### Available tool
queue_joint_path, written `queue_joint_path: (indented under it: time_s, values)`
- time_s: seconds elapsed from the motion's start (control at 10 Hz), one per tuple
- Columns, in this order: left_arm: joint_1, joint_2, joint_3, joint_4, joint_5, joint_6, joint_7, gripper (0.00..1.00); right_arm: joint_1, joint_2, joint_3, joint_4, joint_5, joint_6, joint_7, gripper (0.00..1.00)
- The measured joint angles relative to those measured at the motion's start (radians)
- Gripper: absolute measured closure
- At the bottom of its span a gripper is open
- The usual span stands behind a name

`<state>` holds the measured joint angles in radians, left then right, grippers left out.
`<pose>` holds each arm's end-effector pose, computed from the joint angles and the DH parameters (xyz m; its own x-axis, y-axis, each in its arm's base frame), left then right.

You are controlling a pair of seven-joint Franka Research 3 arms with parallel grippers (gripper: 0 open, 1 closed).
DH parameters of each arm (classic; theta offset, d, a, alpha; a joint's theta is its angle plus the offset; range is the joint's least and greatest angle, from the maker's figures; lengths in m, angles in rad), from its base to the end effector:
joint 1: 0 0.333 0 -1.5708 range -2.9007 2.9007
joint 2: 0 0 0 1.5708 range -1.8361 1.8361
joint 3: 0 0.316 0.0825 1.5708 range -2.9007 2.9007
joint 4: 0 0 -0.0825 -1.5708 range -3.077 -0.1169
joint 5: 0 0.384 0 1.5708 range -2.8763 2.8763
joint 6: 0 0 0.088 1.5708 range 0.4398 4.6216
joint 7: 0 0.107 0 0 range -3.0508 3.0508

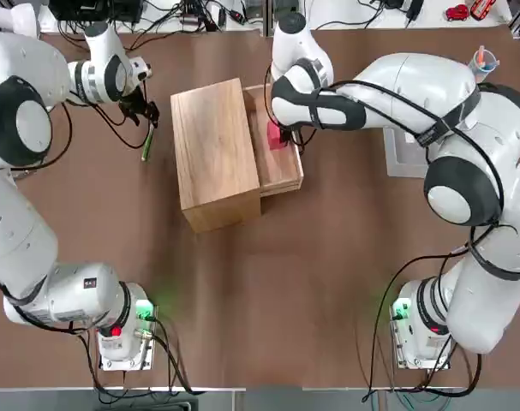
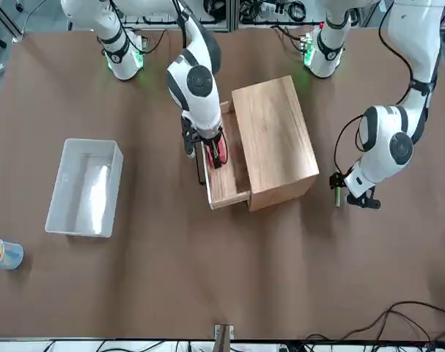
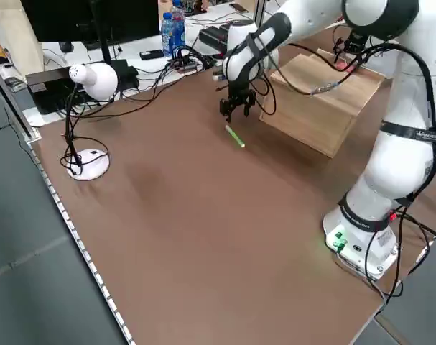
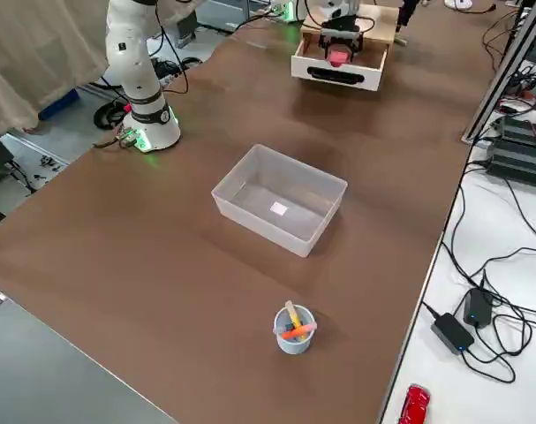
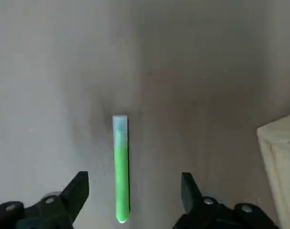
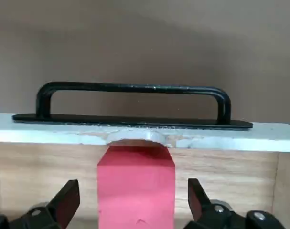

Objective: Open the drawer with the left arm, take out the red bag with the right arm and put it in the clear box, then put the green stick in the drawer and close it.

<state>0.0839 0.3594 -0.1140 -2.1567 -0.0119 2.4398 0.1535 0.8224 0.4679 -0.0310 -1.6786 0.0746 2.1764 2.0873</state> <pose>0.5597 -0.0172 0.2247 0.9833 -0.1692 -0.0664 -0.1655 -0.9845 0.0578 0.4704 0.4833 0.3338 0.2343 -0.9705 -0.0567 -0.9721 -0.2346 -0.0015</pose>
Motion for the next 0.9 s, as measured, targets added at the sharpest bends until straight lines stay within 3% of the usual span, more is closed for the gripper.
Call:
queue_joint_path:
  time_s: [0.5,0.6,0.7,0.8,0.9]
  values:
    - [0.029,0.092,-0.001,-0.001,0.0,0.041,0.019,0.26,0.01,0.021,0.0,-0.011,0.0,0.014,-0.001,0.03]
    - [0.028,0.096,-0.001,-0.001,0.0,0.043,0.019,0.3,0.012,0.022,0.0,-0.011,0.002,0.017,-0.001,0.12]
    - [0.028,0.095,0.0,0.0,0.0,0.043,0.019,0.47,0.012,0.022,0.0,-0.01,0.006,0.019,-0.013,0.31]
    - [0.03,0.093,0.001,0.003,0.0,0.043,0.019,0.63,0.012,0.022,-0.003,-0.009,0.027,0.02,-0.039,0.42]
    - [0.031,0.093,0.0,0.004,0.0,0.043,0.014,0.78,0.009,0.022,-0.006,-0.007,0.069,0.02,-0.085,0.42]
